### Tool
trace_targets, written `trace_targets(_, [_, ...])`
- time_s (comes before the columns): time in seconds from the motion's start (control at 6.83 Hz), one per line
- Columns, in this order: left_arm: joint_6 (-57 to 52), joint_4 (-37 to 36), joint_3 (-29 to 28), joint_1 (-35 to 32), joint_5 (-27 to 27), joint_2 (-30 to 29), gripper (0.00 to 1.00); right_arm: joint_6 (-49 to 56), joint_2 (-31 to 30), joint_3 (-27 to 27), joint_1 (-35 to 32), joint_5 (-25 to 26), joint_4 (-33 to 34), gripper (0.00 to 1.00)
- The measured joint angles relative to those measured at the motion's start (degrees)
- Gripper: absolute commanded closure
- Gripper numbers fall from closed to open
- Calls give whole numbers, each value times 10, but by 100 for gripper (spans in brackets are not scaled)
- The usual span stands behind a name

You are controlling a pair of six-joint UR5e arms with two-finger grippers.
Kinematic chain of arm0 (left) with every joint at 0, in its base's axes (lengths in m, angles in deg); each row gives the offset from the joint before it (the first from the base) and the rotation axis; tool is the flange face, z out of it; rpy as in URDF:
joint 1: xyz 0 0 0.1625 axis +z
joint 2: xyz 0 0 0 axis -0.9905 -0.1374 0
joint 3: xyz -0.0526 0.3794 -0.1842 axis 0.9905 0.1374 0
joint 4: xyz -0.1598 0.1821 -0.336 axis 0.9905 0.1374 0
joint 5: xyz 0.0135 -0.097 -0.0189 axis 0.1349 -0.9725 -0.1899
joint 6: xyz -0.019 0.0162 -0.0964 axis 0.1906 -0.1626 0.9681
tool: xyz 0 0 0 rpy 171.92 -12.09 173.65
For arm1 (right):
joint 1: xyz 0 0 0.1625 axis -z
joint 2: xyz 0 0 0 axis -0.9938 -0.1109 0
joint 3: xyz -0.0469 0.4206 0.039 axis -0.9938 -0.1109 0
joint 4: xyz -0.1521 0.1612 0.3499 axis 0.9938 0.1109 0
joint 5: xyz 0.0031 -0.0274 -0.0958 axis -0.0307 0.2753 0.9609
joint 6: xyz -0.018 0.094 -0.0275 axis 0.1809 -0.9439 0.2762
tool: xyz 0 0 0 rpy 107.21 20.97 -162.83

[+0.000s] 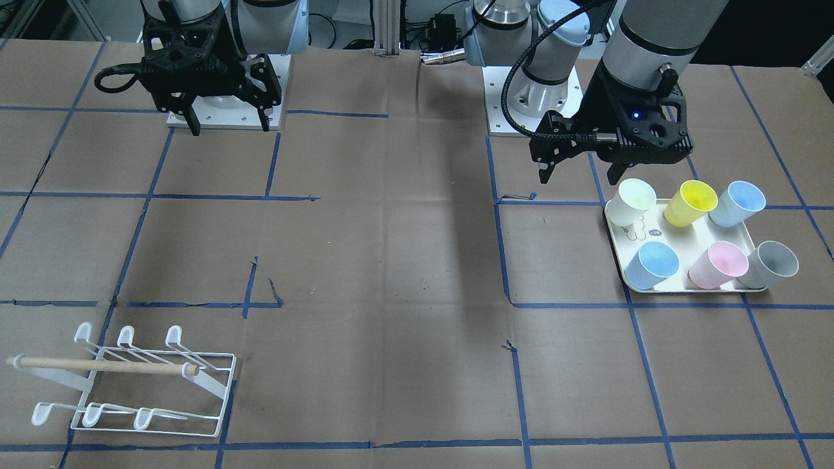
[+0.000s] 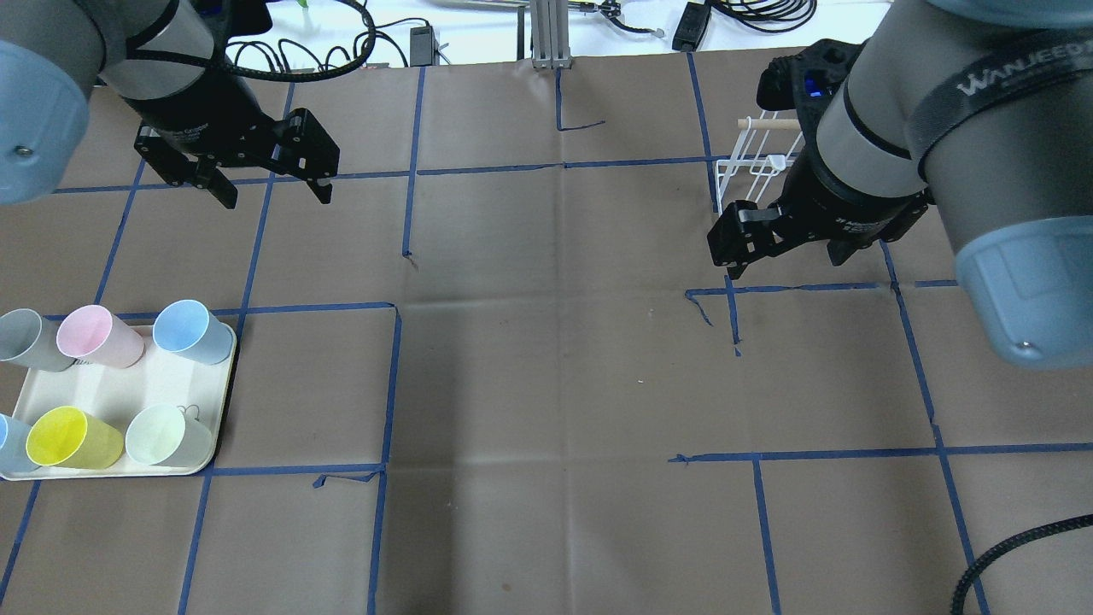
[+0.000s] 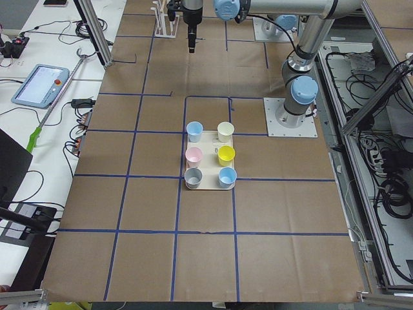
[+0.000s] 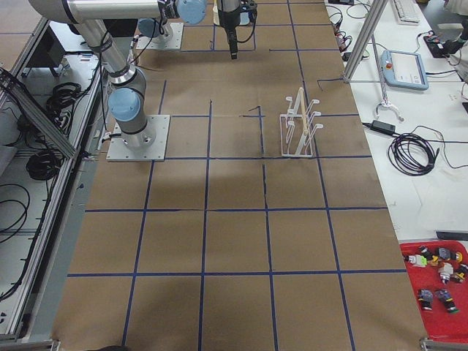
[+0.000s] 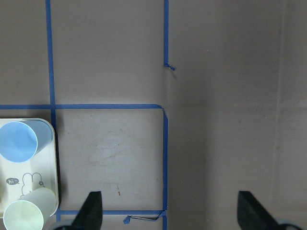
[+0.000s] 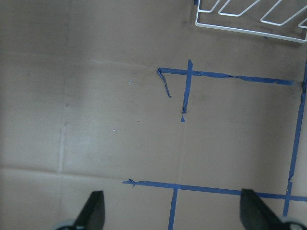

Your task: Transfer IKEA cup to right arm and place on rack

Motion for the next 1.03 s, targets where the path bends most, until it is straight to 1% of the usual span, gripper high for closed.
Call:
trace_targets(0.73, [-10,0,8,5,3,7,0,0,0,0,0,0,-1,0])
trace_targets(1.03, [-52,-5,9,13,6,1,0,0,0,0,0,0,-2,0])
